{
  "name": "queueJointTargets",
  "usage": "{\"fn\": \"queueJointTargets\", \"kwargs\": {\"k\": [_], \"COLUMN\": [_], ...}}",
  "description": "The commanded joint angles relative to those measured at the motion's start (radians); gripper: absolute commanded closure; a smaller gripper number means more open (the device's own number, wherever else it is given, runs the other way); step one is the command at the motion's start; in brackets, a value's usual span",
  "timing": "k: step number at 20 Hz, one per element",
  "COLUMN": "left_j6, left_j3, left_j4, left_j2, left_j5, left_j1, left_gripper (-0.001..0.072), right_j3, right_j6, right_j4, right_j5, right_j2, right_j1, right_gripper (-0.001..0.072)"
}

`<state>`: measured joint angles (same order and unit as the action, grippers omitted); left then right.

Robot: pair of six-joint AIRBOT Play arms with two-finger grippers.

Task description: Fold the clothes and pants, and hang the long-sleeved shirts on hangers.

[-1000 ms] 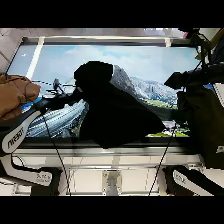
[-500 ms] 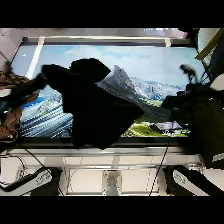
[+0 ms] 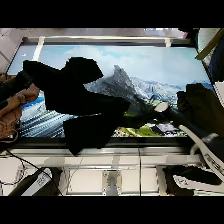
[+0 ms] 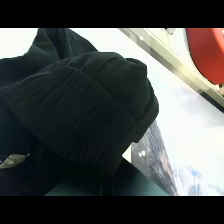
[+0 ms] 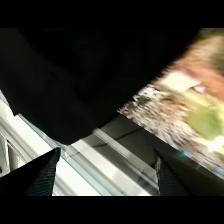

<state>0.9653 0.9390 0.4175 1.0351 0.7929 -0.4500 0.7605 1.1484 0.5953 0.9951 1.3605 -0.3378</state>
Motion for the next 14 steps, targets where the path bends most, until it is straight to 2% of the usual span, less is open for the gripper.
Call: {"fn": "queueJointTargets", "kwargs": {"k": [1,6,7,8,14], "left_j6": [-0.001,-0.002,-0.002,-0.002,-0.002], "left_j3": [0.001,0.001,0.001,0.001,0.001], "left_j4": [0.002,0.002,0.002,0.002,0.002], "left_j2": [-0.006,-0.006,-0.006,-0.006,-0.006], "left_j5": [0.023,0.023,0.023,0.023,0.023], "left_j1": [-0.005,-0.005,-0.005,-0.005,-0.005], "left_gripper": [0.0689,0.0690,0.0689,0.0689,0.0689], "right_j3": [0.026,0.089,0.096,0.099,0.099], "right_j6": [-0.045,-0.039,-0.036,-0.034,-0.011], "right_j4": [-0.152,-0.155,-0.154,-0.154,-0.154], "right_j5": [-0.060,-0.066,-0.070,-0.072,-0.074], "right_j2": [0.140,0.206,0.209,0.214,0.237], "right_j1": [-0.109,-0.126,-0.125,-0.125,-0.161], "right_gripper": [0.0069,0.0102,0.0150,0.0165,0.0165]}}
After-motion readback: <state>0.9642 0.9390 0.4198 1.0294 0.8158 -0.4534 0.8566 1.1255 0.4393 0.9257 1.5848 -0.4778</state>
